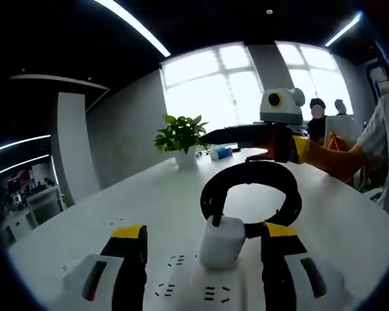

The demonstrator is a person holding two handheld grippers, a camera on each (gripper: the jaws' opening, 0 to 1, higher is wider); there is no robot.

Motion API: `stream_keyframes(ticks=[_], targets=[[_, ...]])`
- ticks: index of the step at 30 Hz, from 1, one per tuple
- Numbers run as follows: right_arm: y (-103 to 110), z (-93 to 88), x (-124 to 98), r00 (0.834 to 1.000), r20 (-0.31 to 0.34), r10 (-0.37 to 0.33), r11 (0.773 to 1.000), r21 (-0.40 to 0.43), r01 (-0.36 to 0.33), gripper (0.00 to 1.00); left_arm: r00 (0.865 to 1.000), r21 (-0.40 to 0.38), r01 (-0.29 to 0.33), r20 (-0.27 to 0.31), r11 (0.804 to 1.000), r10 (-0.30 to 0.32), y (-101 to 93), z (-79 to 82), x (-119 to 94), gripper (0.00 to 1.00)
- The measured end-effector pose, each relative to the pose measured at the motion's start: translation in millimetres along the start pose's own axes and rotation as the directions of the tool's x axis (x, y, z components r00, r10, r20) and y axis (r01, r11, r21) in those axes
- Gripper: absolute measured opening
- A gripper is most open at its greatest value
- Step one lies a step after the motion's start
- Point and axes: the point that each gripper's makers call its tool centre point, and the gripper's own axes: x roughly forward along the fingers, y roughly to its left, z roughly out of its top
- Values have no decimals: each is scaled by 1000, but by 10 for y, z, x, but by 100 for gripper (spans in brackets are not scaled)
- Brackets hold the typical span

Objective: Straighten the power strip on the desk, plug the charger into it

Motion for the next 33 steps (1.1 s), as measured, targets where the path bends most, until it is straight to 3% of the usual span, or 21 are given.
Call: stream_keyframes(ticks=[10,17,25,33], targets=[[16,-2,-10,999,14,34,999,-2,-34,100,999,6,-25,46,1000,25,-9,21,-157,99],[20,-34,-50,998,6,57,998,-13,-57,100,997,28,-67,46,997,65,62,37,-387,99],[13,-121,-114,998,-15,68,997,-23,-68,100,993,57,-121,-2,991,122,191,19,-729,99],[12,-101,-146,995,17,99,995,-33,-98,100,983,53,-182,5,982,182,246,13,-1018,99]])
